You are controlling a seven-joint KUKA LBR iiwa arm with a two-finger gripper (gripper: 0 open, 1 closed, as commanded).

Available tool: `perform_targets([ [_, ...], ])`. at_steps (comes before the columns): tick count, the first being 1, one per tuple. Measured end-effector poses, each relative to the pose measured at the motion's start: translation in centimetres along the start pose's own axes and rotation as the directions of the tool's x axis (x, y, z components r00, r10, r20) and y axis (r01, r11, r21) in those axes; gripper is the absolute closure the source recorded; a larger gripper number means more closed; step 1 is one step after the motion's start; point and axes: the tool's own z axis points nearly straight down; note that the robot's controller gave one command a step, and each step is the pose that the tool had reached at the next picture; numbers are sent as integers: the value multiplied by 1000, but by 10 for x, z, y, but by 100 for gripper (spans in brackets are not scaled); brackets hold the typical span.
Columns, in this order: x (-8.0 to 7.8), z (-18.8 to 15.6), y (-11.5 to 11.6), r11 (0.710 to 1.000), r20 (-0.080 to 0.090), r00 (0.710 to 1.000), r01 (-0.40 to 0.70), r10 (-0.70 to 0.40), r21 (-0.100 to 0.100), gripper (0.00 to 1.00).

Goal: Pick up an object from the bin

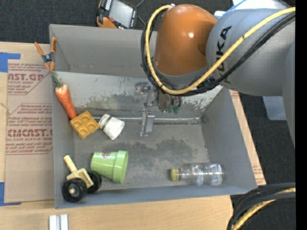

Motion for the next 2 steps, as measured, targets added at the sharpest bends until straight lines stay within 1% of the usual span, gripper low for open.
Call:
perform_targets([
  [1,-1,-5,-1,1000,8,1000,-2,2,-1,0],
  [2,38,128,42,994,15,994,113,-113,3,0],
])
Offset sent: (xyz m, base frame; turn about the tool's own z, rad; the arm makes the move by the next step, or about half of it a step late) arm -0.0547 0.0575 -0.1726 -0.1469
